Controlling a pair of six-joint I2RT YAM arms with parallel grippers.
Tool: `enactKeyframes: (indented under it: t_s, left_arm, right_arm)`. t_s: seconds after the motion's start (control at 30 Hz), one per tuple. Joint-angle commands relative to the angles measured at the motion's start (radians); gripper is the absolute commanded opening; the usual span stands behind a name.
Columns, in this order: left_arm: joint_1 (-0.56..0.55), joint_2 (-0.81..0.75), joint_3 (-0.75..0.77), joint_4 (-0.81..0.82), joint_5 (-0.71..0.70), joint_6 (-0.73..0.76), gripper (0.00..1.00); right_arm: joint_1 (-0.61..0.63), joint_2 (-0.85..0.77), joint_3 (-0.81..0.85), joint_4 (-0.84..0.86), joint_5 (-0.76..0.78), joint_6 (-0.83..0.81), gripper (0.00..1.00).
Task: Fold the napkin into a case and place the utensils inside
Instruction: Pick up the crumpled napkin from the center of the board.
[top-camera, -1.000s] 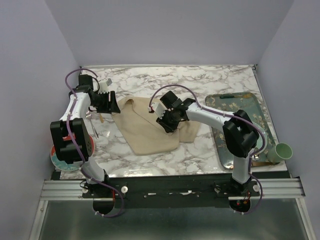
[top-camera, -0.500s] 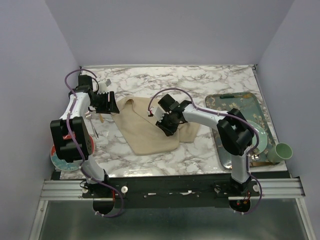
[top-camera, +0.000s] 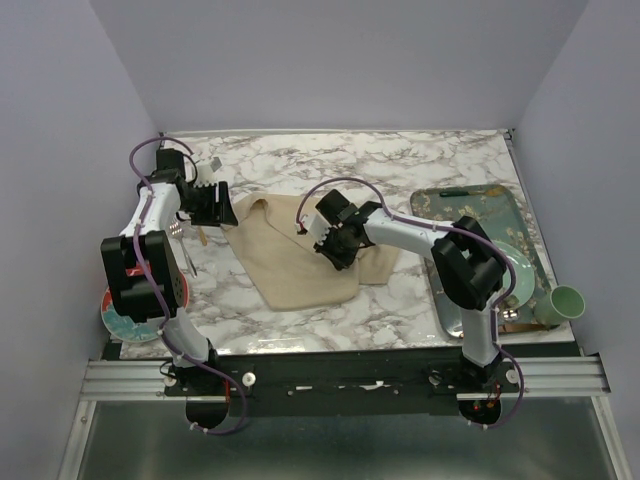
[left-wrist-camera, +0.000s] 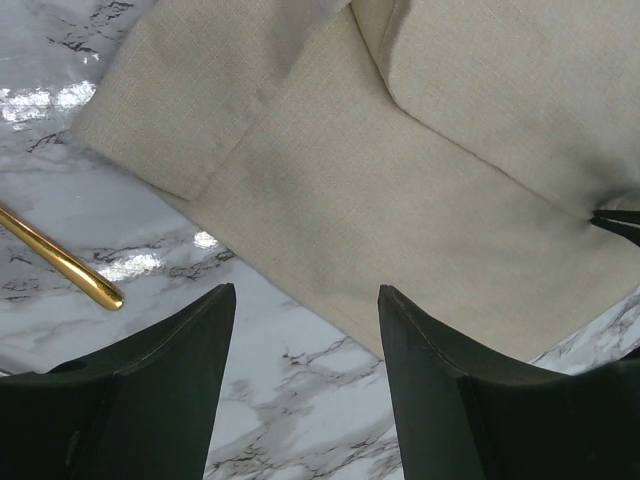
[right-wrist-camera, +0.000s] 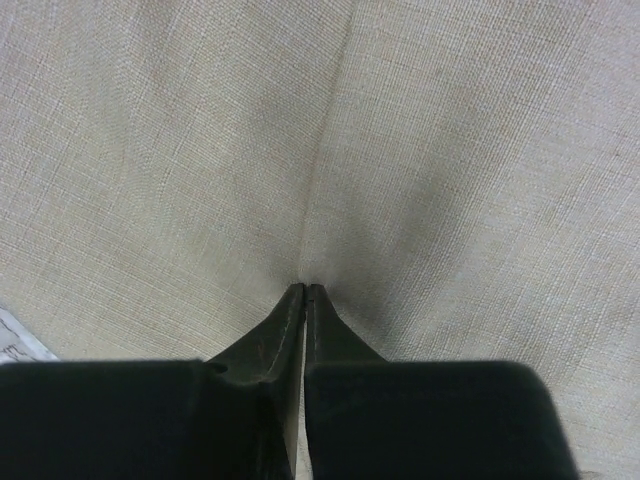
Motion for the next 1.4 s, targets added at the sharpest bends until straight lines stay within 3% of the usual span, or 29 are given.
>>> enactKeyframes:
  t_s: [0.0, 0.23, 0.47, 0.73, 1.07, 1.37]
  left_arm:
    - [0.006, 0.017, 0.040, 0.002, -0.024, 0.020, 0.68]
    - [0.006, 0.033, 0.072, -0.008, -0.083, 0.068, 0.67]
    - [0.003, 0.042, 0.077, -0.012, -0.242, 0.243, 0.64]
    - [-0.035, 0.036, 0.028, 0.049, -0.322, 0.417, 0.62]
    - [-0.153, 0.056, -0.040, 0.161, -0.390, 0.439, 0.63]
    - [-0.265, 0.062, -0.084, 0.342, -0.512, 0.335, 0.74]
  right_arm:
    - [0.007, -0.035, 0.022, -0.042, 0.030, -0.002, 0.04]
    - [0.007, -0.132, 0.055, -0.055, 0.076, 0.014, 0.01]
    - [-0.037, -0.230, 0.107, -0.050, 0.111, 0.044, 0.01]
    - [-0.132, -0.220, 0.198, -0.021, 0.163, 0.095, 0.01]
    - [-0.195, -0.158, 0.330, -0.012, 0.223, 0.170, 0.01]
    - [-0.234, -0.088, 0.419, -0.004, 0.237, 0.234, 0.01]
